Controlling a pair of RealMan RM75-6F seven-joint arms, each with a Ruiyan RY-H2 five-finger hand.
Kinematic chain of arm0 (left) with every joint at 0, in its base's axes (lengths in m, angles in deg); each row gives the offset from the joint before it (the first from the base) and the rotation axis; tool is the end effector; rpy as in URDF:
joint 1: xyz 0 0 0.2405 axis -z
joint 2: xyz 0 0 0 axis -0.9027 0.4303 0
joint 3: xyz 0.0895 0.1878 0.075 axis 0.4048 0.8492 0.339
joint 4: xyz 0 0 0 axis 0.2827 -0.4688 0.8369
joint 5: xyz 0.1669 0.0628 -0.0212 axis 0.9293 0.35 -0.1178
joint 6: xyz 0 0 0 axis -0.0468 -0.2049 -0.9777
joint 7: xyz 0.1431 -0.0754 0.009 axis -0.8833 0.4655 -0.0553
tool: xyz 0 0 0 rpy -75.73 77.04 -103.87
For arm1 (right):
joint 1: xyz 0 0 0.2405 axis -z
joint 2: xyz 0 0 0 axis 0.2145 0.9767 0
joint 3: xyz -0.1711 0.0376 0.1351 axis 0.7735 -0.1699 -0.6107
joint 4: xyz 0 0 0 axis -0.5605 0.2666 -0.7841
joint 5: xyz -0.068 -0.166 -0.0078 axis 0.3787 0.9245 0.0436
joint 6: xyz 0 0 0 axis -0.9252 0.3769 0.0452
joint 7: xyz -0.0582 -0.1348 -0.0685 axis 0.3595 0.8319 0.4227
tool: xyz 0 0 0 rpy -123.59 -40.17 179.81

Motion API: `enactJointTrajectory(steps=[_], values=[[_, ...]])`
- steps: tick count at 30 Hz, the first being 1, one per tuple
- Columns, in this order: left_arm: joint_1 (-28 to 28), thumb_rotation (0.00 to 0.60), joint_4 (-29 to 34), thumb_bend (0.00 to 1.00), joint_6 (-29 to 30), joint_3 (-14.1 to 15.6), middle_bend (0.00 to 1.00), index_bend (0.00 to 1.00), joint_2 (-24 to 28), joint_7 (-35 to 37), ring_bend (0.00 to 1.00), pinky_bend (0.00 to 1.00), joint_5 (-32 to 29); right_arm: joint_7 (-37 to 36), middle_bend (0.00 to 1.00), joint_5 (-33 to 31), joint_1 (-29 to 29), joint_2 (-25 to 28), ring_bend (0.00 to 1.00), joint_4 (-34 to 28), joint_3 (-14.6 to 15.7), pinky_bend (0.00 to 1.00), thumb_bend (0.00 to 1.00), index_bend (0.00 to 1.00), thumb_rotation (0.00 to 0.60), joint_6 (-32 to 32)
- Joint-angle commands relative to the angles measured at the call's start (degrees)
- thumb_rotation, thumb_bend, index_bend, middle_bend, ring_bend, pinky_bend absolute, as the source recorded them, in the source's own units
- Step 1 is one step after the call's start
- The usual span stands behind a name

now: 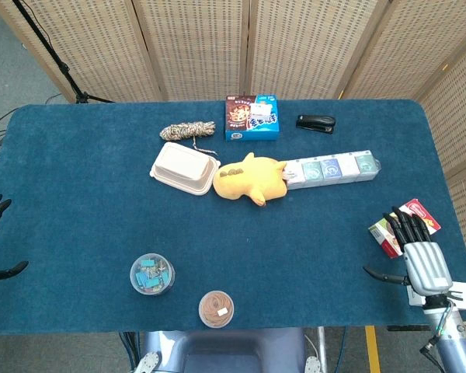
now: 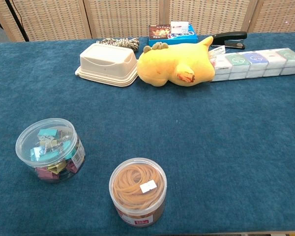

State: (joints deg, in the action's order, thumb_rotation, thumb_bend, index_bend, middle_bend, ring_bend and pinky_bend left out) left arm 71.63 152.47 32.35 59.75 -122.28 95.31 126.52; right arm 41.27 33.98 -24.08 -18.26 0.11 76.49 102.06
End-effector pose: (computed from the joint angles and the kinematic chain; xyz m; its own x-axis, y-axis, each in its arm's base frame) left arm -0.2508 0.2026 0.2086 0.3345 0.0398 0.9416 0.9424 -0.0115 -0.3343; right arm -0.2562 -0.2350 0.1429 0.3367 -0.0150 0.9415 -0.9328 -0.1421 0.3313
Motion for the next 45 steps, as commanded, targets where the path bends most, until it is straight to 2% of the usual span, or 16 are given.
enactJointTrajectory(steps=[1, 5, 9, 14, 20, 25, 33, 41, 45], values=[[0.13, 0.600, 0.05, 0.00, -0.28, 0.08, 0.00, 0.00, -0.02, -0.20, 0.00, 0.00, 0.08, 2.49, 0.00, -1.45, -4.33, -1.81, 0.00, -2.01, -3.25, 0.00, 0.00, 0.00, 0.135, -3.55], [0.20, 0.600, 0.00, 0.00, -0.37, 0.07, 0.00, 0.00, 0.12, -0.01, 0.00, 0.00, 0.18, 8.32, 0.00, -3.15, -9.19, -5.13, 0.00, -3.84, -6.05, 0.00, 0.00, 0.00, 0.115, -7.36], [0.55, 0.600, -0.30, 0.00, -1.05, -0.21, 0.00, 0.00, 0.45, 1.03, 0.00, 0.00, -0.33, 15.07, 0.00, -6.58, -15.37, -11.16, 0.00, -3.50, -9.48, 0.00, 0.00, 0.00, 0.111, -12.04], [1.12, 0.600, -0.89, 0.00, -2.31, -0.49, 0.00, 0.00, 0.96, 2.78, 0.00, 0.00, -1.00, 22.44, 0.00, -14.78, -23.20, -19.57, 0.00, 1.23, -14.23, 0.00, 0.00, 0.00, 0.109, -18.14], [1.54, 0.600, -1.43, 0.00, -3.34, -0.50, 0.00, 0.00, 1.52, 4.43, 0.00, 0.00, -1.10, 28.29, 0.00, -22.65, -31.17, -27.78, 0.00, 7.40, -18.50, 0.00, 0.00, 0.00, 0.109, -21.66], [1.70, 0.600, -1.83, 0.00, -3.76, -0.48, 0.00, 0.00, 1.80, 5.53, 0.00, 0.00, -1.08, 28.57, 0.00, -25.07, -36.53, -33.25, 0.00, 13.18, -20.95, 0.00, 0.00, 0.00, 0.106, -22.25], [1.73, 0.600, -2.02, 0.00, -4.07, -0.42, 0.00, 0.00, 2.08, 6.35, 0.00, 0.00, -1.26, 27.28, 0.00, -27.82, -46.98, -42.19, 0.00, 26.50, -25.14, 0.00, 0.00, 0.00, 0.102, -24.78], [1.52, 0.600, -2.71, 0.00, -4.17, -0.82, 0.00, 0.00, 2.30, 8.17, 0.00, 0.00, -2.60, 22.26, 0.00, -30.67, -54.52, -47.48, 0.00, 40.00, -28.00, 0.00, 0.00, 0.00, 0.101, -29.60], [2.11, 0.600, -2.72, 0.00, -5.40, -1.24, 0.00, 0.00, 2.19, 7.75, 0.00, 0.00, -3.95, 18.85, 0.00, -31.86, -57.67, -49.13, 0.00, 43.32, -29.43, 0.00, 0.00, 0.00, 0.102, -32.44]])
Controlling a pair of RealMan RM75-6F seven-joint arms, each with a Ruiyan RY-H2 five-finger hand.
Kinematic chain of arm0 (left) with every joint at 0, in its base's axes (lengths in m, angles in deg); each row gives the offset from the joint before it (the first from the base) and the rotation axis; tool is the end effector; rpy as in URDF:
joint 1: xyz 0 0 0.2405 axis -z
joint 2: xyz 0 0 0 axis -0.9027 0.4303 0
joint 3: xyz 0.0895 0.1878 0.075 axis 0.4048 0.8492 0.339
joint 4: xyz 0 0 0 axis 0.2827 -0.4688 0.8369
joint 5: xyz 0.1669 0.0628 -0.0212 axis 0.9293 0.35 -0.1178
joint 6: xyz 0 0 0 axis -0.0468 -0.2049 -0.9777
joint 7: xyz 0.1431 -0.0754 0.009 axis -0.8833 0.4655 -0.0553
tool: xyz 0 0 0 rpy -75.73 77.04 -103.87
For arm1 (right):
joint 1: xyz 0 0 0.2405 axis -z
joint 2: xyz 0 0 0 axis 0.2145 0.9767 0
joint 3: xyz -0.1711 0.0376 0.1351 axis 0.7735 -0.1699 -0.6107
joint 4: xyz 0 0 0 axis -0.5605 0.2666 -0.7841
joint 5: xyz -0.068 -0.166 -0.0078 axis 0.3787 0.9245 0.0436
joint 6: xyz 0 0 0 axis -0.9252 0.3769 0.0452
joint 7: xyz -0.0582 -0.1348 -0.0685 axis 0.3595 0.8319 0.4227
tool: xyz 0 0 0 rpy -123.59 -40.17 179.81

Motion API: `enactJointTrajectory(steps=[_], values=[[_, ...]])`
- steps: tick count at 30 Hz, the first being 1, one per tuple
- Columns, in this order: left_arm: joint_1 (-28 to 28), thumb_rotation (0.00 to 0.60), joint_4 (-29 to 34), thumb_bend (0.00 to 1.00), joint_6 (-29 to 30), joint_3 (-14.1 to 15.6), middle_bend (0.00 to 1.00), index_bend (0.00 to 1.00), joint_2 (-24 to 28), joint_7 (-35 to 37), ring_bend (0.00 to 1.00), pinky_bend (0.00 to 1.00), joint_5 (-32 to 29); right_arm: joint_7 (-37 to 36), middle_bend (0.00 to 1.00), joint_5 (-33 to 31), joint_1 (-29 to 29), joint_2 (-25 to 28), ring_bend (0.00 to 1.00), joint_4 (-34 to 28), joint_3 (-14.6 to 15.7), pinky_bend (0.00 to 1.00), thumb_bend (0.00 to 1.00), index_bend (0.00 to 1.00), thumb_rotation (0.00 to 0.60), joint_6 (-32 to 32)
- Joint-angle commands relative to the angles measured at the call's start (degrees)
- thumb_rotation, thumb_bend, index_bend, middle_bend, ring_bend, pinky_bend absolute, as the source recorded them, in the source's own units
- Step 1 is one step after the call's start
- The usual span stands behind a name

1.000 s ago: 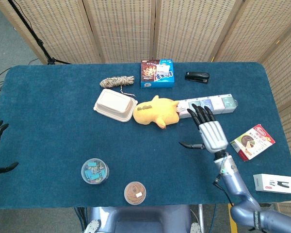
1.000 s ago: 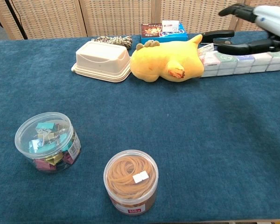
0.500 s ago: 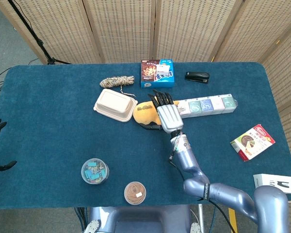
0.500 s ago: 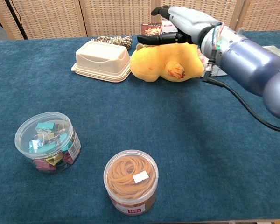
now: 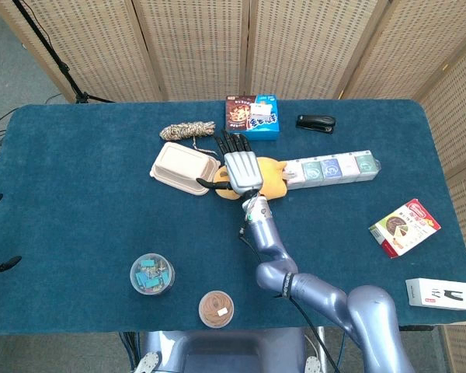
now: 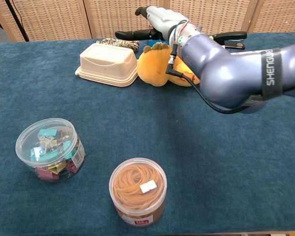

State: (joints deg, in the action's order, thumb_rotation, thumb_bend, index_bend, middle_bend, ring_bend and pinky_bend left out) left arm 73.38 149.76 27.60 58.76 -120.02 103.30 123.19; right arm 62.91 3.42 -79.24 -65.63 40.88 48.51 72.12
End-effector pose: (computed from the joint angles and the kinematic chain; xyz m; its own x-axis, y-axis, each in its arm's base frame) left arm -0.2657 0.2142 0.2203 0.2712 0.0715 0.9599 0.9608 0.0387 -0.2744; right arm 0.0006 -0.4236 -0.0386 0.2249 -0.0856 0.9706 -0.9386 -0.2866 0.1922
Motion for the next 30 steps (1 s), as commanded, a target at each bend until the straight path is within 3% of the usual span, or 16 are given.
enactJointTrajectory(steps=[1, 7, 16, 24, 30], values=[[0.66, 0.600, -0.03, 0.00, -1.27, -0.38, 0.00, 0.00, -0.11, -0.41, 0.00, 0.00, -1.09, -3.62, 0.00, -1.47, -3.31, -2.16, 0.00, 3.45, -1.66, 0.00, 0.00, 0.00, 0.101, -3.33], [1.89, 0.600, 0.19, 0.00, -3.43, -1.08, 0.00, 0.00, -0.34, -1.69, 0.00, 0.00, -3.13, -9.25, 0.00, -1.96, -6.72, -5.15, 0.00, 11.81, -1.62, 0.00, 0.00, 0.00, 0.103, -7.93], [2.57, 0.600, 0.37, 0.00, -4.52, -1.63, 0.00, 0.00, -0.53, -2.67, 0.00, 0.00, -4.65, -19.24, 0.00, 1.63, -7.96, -7.81, 0.00, 22.95, 1.66, 0.00, 0.00, 0.00, 0.102, -11.77], [2.70, 0.600, 0.77, 0.00, -4.81, -1.53, 0.00, 0.00, -0.82, -3.98, 0.00, 0.00, -5.01, -24.63, 0.00, 2.97, -5.28, -6.86, 0.00, 25.94, 3.36, 0.00, 0.00, 0.00, 0.102, -12.78], [2.71, 0.600, 1.14, 0.00, -4.77, -1.37, 0.00, 0.00, -1.17, -5.31, 0.00, 0.00, -5.12, -27.20, 0.00, 3.42, -0.42, -2.97, 0.00, 23.25, 4.18, 0.00, 0.00, 0.00, 0.102, -10.51]])
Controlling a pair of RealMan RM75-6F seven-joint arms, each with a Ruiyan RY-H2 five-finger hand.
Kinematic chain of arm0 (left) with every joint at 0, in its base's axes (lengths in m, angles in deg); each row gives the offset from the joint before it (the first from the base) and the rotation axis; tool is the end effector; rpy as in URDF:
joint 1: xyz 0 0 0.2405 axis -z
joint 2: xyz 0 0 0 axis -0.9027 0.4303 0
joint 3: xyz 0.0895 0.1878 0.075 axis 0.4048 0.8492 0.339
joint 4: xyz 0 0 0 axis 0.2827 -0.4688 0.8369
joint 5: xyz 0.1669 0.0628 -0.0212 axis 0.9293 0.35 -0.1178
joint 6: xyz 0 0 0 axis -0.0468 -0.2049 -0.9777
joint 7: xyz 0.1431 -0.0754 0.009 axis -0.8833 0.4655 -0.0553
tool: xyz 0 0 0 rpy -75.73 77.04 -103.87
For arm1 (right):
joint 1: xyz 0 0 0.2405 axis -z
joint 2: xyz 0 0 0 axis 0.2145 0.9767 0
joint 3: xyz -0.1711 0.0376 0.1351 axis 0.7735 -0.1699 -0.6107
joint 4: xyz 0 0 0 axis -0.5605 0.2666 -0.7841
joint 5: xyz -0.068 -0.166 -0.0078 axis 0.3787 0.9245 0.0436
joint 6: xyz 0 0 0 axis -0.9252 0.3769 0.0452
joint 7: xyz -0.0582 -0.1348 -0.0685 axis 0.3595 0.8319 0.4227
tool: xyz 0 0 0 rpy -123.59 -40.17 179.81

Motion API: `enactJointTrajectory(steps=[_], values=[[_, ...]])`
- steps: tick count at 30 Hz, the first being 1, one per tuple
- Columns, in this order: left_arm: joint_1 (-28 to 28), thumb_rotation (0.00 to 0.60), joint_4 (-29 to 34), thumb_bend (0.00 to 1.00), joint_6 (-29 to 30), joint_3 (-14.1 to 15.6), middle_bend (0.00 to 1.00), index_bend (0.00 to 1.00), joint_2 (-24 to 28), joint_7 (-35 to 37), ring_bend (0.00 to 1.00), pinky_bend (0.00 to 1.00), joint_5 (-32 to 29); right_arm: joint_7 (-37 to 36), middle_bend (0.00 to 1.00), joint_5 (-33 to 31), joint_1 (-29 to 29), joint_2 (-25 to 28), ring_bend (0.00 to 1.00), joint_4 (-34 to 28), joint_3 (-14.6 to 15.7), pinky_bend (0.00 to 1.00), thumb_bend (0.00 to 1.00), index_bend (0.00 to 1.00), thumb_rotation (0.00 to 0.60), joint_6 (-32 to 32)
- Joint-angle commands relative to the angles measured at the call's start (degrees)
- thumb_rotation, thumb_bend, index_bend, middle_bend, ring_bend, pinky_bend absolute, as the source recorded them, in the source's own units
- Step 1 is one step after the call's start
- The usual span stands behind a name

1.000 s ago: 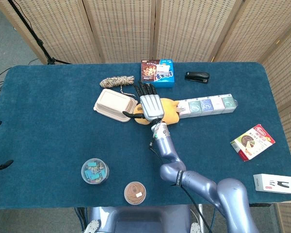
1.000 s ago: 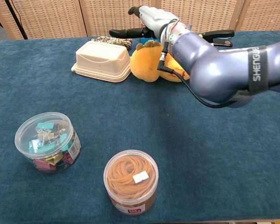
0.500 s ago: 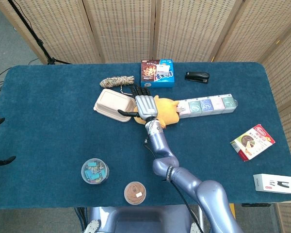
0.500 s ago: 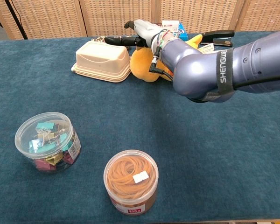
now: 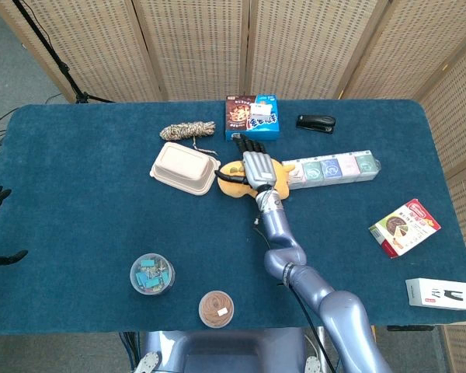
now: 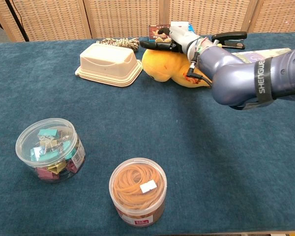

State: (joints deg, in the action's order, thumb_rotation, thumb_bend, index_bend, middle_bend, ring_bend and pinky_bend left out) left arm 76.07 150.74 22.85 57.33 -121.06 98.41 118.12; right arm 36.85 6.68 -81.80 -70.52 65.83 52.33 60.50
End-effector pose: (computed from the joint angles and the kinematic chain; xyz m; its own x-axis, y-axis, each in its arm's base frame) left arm -0.2667 0.2289 0.2105 0.2946 0.1091 0.9494 0.9499 0.0752 -0.3035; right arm -0.0629 -0.4510 -0.0456 0.1061 -0.1917 0.9757 -0.9880 -0.1310 0.0817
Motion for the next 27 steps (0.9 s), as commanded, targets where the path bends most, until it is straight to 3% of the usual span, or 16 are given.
enactJointTrajectory(steps=[1, 11, 18, 22, 27], values=[[0.04, 0.600, 0.26, 0.00, -0.03, 0.10, 0.00, 0.00, -0.18, -0.71, 0.00, 0.00, -0.06, -1.31, 0.00, 0.18, 2.95, 2.63, 0.00, -2.51, 0.47, 0.00, 0.00, 0.00, 0.101, 1.51], [0.21, 0.600, 1.48, 0.00, 0.11, 0.60, 0.00, 0.00, -0.72, -3.24, 0.00, 0.00, 0.70, 2.90, 0.00, -1.18, 9.67, 10.20, 0.00, -15.56, 0.75, 0.00, 0.00, 0.00, 0.101, 6.13], [0.10, 0.600, 1.41, 0.00, 0.28, 0.68, 0.00, 0.00, -0.39, -2.19, 0.00, 0.00, 1.32, 7.83, 0.00, -3.05, 9.36, 12.65, 0.00, -25.50, -0.19, 0.00, 0.00, 0.00, 0.101, 7.70], [-0.05, 0.600, 1.04, 0.00, 0.38, 0.68, 0.00, 0.00, -0.06, -0.83, 0.00, 0.00, 1.62, 10.40, 0.00, -3.57, 7.49, 10.85, 0.00, -26.24, -0.20, 0.00, 0.00, 0.00, 0.100, 8.64], [-0.14, 0.600, 0.40, 0.00, 0.25, 0.58, 0.00, 0.00, 0.35, 1.09, 0.00, 0.00, 1.68, 12.55, 0.00, -4.12, 3.30, 7.26, 0.00, -22.65, -0.70, 0.00, 0.00, 0.00, 0.100, 7.93]])
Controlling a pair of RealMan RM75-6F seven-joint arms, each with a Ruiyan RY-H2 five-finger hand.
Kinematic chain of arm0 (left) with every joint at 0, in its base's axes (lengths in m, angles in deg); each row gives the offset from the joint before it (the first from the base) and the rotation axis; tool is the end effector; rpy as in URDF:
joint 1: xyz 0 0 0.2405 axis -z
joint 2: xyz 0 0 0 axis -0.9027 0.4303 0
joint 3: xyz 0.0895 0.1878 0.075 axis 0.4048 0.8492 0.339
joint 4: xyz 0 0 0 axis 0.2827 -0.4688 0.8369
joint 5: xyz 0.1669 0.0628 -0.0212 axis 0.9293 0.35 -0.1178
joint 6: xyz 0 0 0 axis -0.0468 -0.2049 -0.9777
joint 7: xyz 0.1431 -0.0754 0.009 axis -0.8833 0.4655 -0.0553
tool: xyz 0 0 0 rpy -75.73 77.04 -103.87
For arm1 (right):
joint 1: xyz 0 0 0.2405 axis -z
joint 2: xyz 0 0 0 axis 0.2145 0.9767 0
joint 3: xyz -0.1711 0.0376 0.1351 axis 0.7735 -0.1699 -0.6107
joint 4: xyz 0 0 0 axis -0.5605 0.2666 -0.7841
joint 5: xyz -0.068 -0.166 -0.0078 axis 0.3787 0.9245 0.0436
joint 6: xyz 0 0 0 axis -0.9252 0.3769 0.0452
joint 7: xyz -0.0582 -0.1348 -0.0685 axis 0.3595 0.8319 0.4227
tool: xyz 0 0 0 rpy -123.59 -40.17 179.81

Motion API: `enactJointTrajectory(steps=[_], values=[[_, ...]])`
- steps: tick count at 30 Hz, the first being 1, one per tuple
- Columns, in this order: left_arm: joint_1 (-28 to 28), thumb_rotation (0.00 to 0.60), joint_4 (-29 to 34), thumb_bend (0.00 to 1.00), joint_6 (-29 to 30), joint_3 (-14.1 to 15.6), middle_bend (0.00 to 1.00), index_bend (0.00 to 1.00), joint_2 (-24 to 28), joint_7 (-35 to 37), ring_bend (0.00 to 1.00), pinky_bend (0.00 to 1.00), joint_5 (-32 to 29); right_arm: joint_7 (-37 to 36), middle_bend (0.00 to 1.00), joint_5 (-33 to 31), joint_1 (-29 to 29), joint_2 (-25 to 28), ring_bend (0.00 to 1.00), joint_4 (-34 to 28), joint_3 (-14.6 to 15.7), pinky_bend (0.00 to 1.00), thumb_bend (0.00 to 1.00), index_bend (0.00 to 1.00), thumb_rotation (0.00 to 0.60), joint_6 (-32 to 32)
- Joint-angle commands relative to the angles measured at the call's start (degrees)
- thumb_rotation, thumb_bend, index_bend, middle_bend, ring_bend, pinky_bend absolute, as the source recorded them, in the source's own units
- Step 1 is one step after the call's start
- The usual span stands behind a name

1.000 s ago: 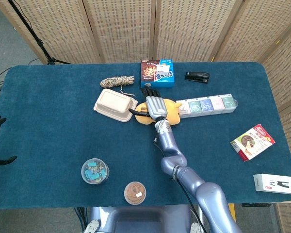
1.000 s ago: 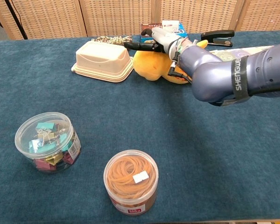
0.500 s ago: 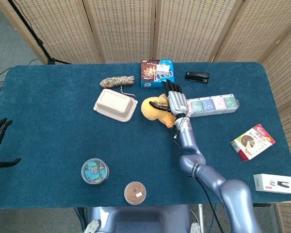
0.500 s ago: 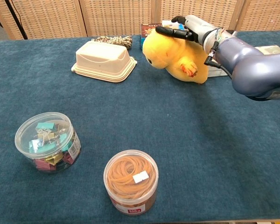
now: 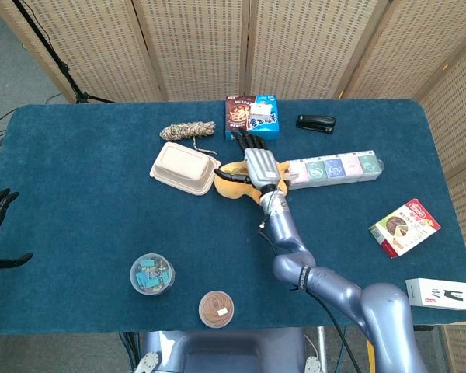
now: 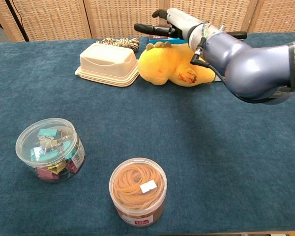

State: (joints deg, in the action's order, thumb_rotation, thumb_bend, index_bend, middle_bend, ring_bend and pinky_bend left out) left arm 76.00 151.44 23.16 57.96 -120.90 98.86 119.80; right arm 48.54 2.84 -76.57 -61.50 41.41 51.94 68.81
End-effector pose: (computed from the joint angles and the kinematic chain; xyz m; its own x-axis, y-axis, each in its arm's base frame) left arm -0.2621 0.2264 0.2069 0.2879 0.1209 0.9500 0.9540 0.0506 -0.2955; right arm -0.0330 -0.4352 -0.0268 0.0713 -0.1629 0.9841 -0.9736 -0.2256 0.0332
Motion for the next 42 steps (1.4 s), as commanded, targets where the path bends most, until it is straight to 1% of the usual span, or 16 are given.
enactJointTrajectory(steps=[1, 7, 12, 17, 22, 25, 29, 37, 42], values=[[-0.01, 0.600, -0.39, 0.00, -0.15, -0.12, 0.00, 0.00, 0.24, 0.90, 0.00, 0.00, -0.06, 0.92, 0.00, -0.16, -2.70, -2.39, 0.00, 2.53, -0.31, 0.00, 0.00, 0.00, 0.100, -0.62], [0.46, 0.600, -0.74, 0.00, -1.10, -0.23, 0.00, 0.00, 0.22, 1.05, 0.00, 0.00, -0.49, 0.10, 0.00, 0.92, -7.44, -6.70, 0.00, 8.95, -0.19, 0.00, 0.00, 0.00, 0.099, -2.40], [1.25, 0.600, -0.71, 0.00, -2.45, -0.46, 0.00, 0.00, -0.12, -0.16, 0.00, 0.00, -1.64, -0.96, 0.00, 1.23, -10.83, -10.98, 0.00, 16.28, -0.17, 0.00, 0.00, 0.00, 0.100, -4.32], [1.57, 0.600, -0.48, 0.00, -2.87, -0.51, 0.00, 0.00, -0.38, -1.28, 0.00, 0.00, -2.21, -2.57, 0.00, 1.02, -12.22, -13.85, 0.00, 22.77, -0.04, 0.00, 0.00, 0.00, 0.101, -7.73], [1.27, 0.600, -0.61, 0.00, -2.34, -0.60, 0.00, 0.00, -0.30, -0.82, 0.00, 0.00, -2.33, -5.01, 0.00, 1.99, -11.53, -14.16, 0.00, 26.12, 0.75, 0.00, 0.00, 0.00, 0.101, -8.78], [1.30, 0.600, -0.70, 0.00, -2.36, -0.71, 0.00, 0.00, -0.27, -0.62, 0.00, 0.00, -2.47, -6.63, 0.00, 3.24, -10.15, -13.47, 0.00, 26.21, 1.81, 0.00, 0.00, 0.00, 0.100, -8.17], [1.25, 0.600, -0.60, 0.00, -2.28, -0.52, 0.00, 0.00, -0.37, -0.99, 0.00, 0.00, -2.19, -9.55, 0.00, 4.29, -7.29, -11.82, 0.00, 24.40, 2.68, 0.00, 0.00, 0.00, 0.101, -6.97], [1.28, 0.600, 0.07, 0.00, -2.00, -0.16, 0.00, 0.00, -0.97, -3.24, 0.00, 0.00, -1.96, -13.16, 0.00, 5.01, -0.26, -6.20, 0.00, 18.70, 3.61, 0.00, 0.00, 0.00, 0.102, -4.64], [1.48, 0.600, 0.46, 0.00, -2.05, -0.17, 0.00, 0.00, -1.37, -4.65, 0.00, 0.00, -2.30, -13.51, 0.00, 5.52, 3.94, -2.35, 0.00, 13.39, 4.46, 0.00, 0.00, 0.00, 0.100, -2.57]])
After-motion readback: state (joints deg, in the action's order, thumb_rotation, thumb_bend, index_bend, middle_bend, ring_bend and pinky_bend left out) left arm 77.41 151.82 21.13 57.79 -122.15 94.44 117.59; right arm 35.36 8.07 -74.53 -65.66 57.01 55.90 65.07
